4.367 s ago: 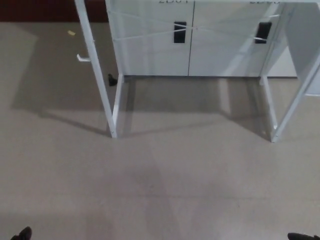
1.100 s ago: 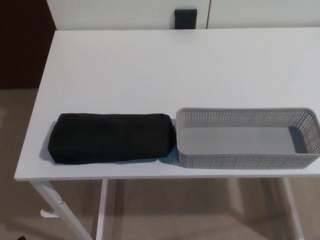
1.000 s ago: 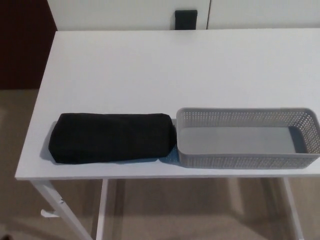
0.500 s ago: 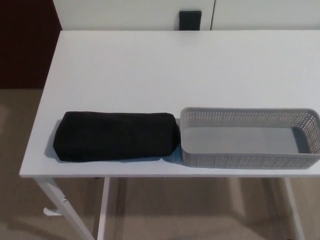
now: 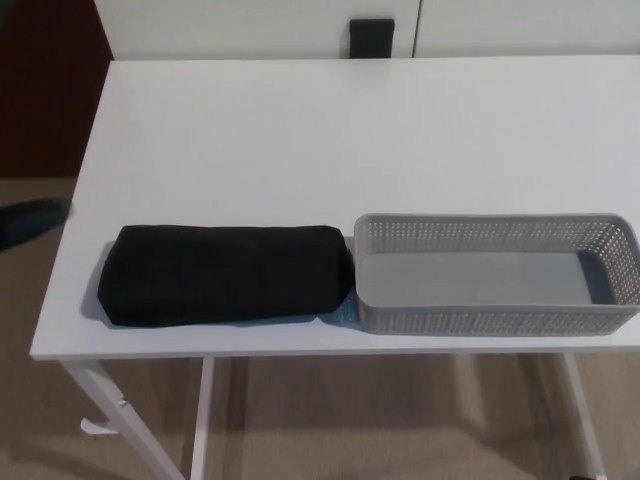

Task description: The robot walk towards a table in front and pick up a black pencil case on the left hand side and put the pencil case into a small container on the right hand side

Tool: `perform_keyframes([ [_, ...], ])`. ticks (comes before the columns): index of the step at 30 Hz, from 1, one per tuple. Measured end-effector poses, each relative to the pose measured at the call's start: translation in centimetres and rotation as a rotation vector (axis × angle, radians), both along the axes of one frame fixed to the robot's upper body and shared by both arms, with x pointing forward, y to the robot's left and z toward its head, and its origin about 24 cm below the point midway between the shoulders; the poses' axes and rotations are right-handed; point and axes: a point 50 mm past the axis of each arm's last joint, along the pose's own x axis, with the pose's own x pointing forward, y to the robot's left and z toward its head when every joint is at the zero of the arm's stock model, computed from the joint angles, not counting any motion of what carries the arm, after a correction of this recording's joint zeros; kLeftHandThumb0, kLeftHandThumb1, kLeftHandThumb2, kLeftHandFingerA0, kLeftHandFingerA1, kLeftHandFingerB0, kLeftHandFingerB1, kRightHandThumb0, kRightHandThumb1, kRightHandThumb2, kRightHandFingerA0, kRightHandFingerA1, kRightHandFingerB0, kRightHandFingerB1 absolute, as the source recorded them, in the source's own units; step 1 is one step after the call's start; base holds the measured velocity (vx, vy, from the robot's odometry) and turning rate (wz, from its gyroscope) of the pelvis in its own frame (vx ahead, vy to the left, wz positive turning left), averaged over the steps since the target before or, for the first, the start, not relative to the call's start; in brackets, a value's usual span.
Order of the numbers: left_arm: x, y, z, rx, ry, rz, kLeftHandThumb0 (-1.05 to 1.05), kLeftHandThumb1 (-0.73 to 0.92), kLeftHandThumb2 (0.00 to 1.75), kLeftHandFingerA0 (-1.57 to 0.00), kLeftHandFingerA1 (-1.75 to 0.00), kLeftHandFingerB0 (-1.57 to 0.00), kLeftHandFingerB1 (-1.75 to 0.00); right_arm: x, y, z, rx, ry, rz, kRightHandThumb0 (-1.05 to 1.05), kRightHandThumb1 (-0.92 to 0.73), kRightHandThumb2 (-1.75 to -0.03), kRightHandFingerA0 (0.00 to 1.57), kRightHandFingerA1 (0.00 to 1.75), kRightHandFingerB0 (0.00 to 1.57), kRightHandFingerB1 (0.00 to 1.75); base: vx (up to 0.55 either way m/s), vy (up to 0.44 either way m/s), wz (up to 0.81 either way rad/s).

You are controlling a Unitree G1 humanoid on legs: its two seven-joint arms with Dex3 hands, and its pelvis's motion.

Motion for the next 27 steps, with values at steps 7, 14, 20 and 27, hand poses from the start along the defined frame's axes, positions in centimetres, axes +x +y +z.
perform_keyframes([
  [7, 3.2, -2.8, -1.4, 0.201, 0.191, -0.093, -0.62, 0.39, 0.74, 0.00, -0.01, 0.00, 0.00, 0.1, 0.0, 0.0, 0.003, -0.001, 0.002, -0.53, -0.44, -0.73, 0.63, 0.52, 0.32, 0.45, 0.00, 0.000, 0.00],
  [14, 4.6, -4.4, -4.1, 0.369, 0.363, -0.112, -0.65, 0.40, 0.75, 0.00, 0.00, 0.00, 0.00, 0.2, 0.1, 0.1, 0.007, -0.006, 0.003, -0.53, -0.43, -0.73, 0.64, 0.53, 0.34, 0.45, 0.00, 0.000, 0.00],
  [20, 5.0, -5.2, -5.3, 0.493, 0.433, -0.111, -0.71, 0.43, 0.54, 0.00, 0.00, 0.00, 0.00, 0.5, 0.1, 0.1, 0.008, -0.012, 0.004, -0.54, -0.43, -0.73, 0.62, 0.52, 0.32, 0.45, 0.00, 0.000, 0.00],
  [27, 6.1, -5.8, -6.5, 0.598, 0.512, -0.073, -0.65, 0.40, 0.79, 0.00, 0.00, 0.00, 0.00, 1.0, 0.1, 0.3, 0.009, -0.023, 0.006, -0.54, -0.44, -0.73, 0.62, 0.53, 0.33, 0.45, 0.00, 0.000, 0.00],
])
